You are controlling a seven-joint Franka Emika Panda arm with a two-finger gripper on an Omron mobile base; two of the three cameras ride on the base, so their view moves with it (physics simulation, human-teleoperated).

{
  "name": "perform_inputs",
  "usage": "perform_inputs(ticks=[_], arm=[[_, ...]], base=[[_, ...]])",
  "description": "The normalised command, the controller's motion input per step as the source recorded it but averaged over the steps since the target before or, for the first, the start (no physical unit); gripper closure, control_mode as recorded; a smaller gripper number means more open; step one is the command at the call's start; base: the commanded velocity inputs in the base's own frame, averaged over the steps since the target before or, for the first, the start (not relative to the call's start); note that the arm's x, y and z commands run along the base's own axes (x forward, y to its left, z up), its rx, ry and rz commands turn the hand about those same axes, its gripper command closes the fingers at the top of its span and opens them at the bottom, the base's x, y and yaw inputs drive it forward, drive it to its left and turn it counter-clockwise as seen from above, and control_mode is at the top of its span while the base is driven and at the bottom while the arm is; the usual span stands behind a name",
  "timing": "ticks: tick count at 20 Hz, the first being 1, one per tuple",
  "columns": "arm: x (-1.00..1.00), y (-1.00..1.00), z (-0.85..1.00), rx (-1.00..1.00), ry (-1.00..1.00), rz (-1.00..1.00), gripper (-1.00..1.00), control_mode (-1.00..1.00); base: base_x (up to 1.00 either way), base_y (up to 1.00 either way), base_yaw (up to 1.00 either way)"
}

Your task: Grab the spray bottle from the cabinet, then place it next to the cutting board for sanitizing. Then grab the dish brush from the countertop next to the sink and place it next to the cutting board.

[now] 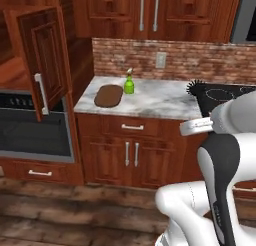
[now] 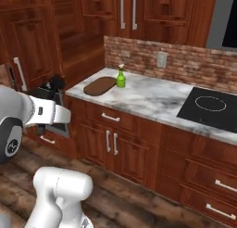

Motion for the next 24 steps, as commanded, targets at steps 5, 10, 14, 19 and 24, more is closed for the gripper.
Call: perform_inputs(ticks=[5, 10, 14, 19, 24], arm=[[0.0, 0.0, 0.0, 0.0, 0.0, 0.0, 1.0, 1.0], [0.0, 0.0, 0.0, 0.0, 0.0, 0.0, 1.0, 1.0], [0.0, 0.0, 0.0, 0.0, 0.0, 0.0, 1.0, 1.0], [0.0, 0.0, 0.0, 0.0, 0.0, 0.0, 1.0, 1.0], [0.0, 0.0, 0.0, 0.0, 0.0, 0.0, 1.0, 1.0]], base=[[1.0, 0.21, -0.13], [1.0, 0.27, -0.12], [1.0, 0.43, -0.12], [1.0, 0.64, -0.12], [0.99, 0.42, -0.09]])
